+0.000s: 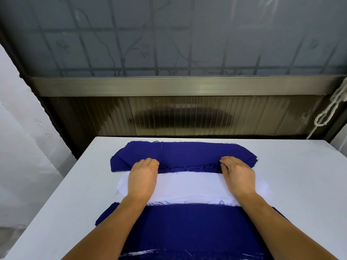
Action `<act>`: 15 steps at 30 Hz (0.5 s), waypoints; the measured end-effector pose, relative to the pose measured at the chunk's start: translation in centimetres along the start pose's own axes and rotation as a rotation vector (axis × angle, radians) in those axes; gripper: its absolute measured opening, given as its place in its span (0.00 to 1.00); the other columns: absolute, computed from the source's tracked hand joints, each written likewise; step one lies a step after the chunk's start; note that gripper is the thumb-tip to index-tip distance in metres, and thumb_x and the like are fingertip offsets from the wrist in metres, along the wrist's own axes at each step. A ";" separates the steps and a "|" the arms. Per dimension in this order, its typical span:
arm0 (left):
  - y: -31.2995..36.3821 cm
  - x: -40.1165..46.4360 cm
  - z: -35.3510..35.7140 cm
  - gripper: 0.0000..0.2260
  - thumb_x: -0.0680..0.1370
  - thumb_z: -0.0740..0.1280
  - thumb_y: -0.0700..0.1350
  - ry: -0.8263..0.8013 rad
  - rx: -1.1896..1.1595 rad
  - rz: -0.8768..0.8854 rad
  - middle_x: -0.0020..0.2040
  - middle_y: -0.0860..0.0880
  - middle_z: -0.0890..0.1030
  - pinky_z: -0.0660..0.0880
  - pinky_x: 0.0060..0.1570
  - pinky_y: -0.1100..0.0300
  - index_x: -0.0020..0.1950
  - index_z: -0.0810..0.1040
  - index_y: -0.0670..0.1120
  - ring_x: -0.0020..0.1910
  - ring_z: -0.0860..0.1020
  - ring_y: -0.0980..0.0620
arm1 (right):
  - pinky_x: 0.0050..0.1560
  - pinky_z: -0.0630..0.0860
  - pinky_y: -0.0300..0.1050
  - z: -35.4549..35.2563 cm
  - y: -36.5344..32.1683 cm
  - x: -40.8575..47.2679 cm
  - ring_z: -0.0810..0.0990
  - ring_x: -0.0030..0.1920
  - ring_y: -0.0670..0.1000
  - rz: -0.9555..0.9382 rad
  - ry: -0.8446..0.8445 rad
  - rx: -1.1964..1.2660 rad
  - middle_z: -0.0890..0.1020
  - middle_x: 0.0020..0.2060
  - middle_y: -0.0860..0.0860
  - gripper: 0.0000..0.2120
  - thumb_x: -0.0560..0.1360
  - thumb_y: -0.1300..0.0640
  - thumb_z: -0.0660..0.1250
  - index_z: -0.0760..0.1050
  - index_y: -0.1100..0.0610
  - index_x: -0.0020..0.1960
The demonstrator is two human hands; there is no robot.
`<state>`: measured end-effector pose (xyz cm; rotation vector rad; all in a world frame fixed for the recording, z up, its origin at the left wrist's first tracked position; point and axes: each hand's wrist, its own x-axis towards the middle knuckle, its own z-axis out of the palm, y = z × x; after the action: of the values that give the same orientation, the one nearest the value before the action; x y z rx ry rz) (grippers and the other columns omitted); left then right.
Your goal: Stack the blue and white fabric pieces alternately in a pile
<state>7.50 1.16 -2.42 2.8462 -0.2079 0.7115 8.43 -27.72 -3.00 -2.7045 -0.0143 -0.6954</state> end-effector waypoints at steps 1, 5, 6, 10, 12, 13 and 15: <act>-0.1 0.0 0.2 0.10 0.68 0.75 0.33 0.015 -0.017 -0.014 0.35 0.51 0.79 0.75 0.37 0.57 0.40 0.80 0.46 0.32 0.75 0.51 | 0.46 0.75 0.40 0.0 0.0 0.0 0.83 0.50 0.50 -0.004 0.004 0.008 0.85 0.50 0.49 0.08 0.77 0.62 0.67 0.83 0.56 0.54; -0.5 -0.2 1.3 0.16 0.79 0.67 0.41 -0.015 0.015 -0.020 0.67 0.46 0.76 0.68 0.68 0.51 0.67 0.76 0.43 0.67 0.74 0.46 | 0.63 0.74 0.48 0.4 0.1 -0.1 0.78 0.62 0.53 -0.049 -0.038 0.028 0.81 0.60 0.51 0.13 0.79 0.60 0.66 0.79 0.58 0.62; -0.7 -0.2 1.4 0.18 0.80 0.66 0.41 -0.044 0.049 -0.005 0.70 0.46 0.74 0.64 0.71 0.52 0.70 0.73 0.43 0.70 0.71 0.47 | 0.64 0.74 0.49 0.4 0.2 -0.1 0.78 0.62 0.53 -0.056 -0.043 0.026 0.81 0.60 0.52 0.13 0.79 0.59 0.66 0.79 0.58 0.63; -0.8 -0.1 1.0 0.20 0.66 0.78 0.32 -0.040 0.048 0.042 0.57 0.44 0.82 0.78 0.58 0.50 0.56 0.83 0.40 0.57 0.81 0.45 | 0.58 0.76 0.48 0.3 0.2 0.0 0.82 0.55 0.54 -0.049 -0.004 0.024 0.84 0.54 0.51 0.10 0.77 0.60 0.68 0.83 0.59 0.56; -0.7 0.0 0.8 0.20 0.60 0.81 0.31 0.008 0.035 0.058 0.51 0.44 0.85 0.81 0.50 0.50 0.50 0.85 0.40 0.51 0.83 0.45 | 0.51 0.78 0.47 0.2 0.2 0.0 0.83 0.48 0.54 -0.059 0.032 0.036 0.85 0.48 0.51 0.07 0.76 0.62 0.69 0.84 0.59 0.52; -0.8 0.0 0.7 0.19 0.59 0.81 0.31 0.034 0.032 0.058 0.49 0.44 0.85 0.82 0.48 0.50 0.48 0.86 0.41 0.49 0.84 0.46 | 0.47 0.78 0.46 0.2 0.2 0.0 0.83 0.45 0.54 -0.070 0.049 0.043 0.85 0.45 0.50 0.06 0.75 0.63 0.70 0.84 0.59 0.50; -0.7 0.1 0.6 0.18 0.58 0.81 0.30 0.058 0.011 0.050 0.46 0.45 0.86 0.82 0.45 0.52 0.45 0.86 0.41 0.46 0.85 0.46 | 0.43 0.78 0.44 0.2 0.1 0.0 0.83 0.41 0.53 -0.090 0.085 0.049 0.85 0.42 0.49 0.05 0.73 0.64 0.72 0.84 0.58 0.47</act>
<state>7.96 1.68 -3.04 2.8351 -0.2679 0.8058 8.51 -27.74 -3.19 -2.6387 -0.1311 -0.8244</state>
